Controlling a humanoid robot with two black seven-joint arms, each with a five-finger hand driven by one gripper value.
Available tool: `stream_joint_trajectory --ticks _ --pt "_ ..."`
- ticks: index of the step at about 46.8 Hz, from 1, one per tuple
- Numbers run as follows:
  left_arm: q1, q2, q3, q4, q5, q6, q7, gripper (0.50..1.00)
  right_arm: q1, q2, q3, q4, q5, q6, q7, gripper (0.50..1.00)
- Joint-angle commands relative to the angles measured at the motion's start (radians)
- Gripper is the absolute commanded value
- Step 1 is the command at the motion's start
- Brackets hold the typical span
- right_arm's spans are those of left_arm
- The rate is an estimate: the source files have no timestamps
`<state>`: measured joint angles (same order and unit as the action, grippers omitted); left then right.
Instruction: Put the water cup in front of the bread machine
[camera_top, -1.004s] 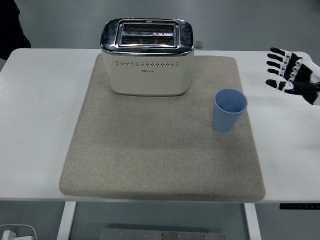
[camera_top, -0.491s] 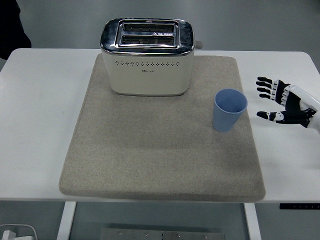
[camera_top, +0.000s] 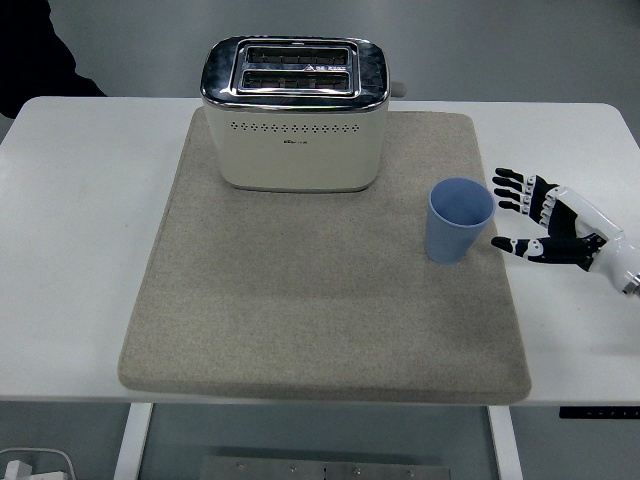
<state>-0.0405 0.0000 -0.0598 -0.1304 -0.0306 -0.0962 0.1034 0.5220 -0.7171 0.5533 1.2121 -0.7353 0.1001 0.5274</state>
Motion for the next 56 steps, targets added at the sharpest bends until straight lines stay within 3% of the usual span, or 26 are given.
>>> stream_joint_trajectory --ticks 1,56 --pt "0.001 0.0 0.0 0.0 0.0 0.0 0.001 1.0 -0.005 0.013 0.01 -0.002 -0.001 -0.006 0.011 0.94" --pt "0.008 0.0 0.0 0.0 0.0 0.001 0.001 1.0 0.001 0.176 0.01 -0.1 -0.009 -0.013 0.013 0.94"
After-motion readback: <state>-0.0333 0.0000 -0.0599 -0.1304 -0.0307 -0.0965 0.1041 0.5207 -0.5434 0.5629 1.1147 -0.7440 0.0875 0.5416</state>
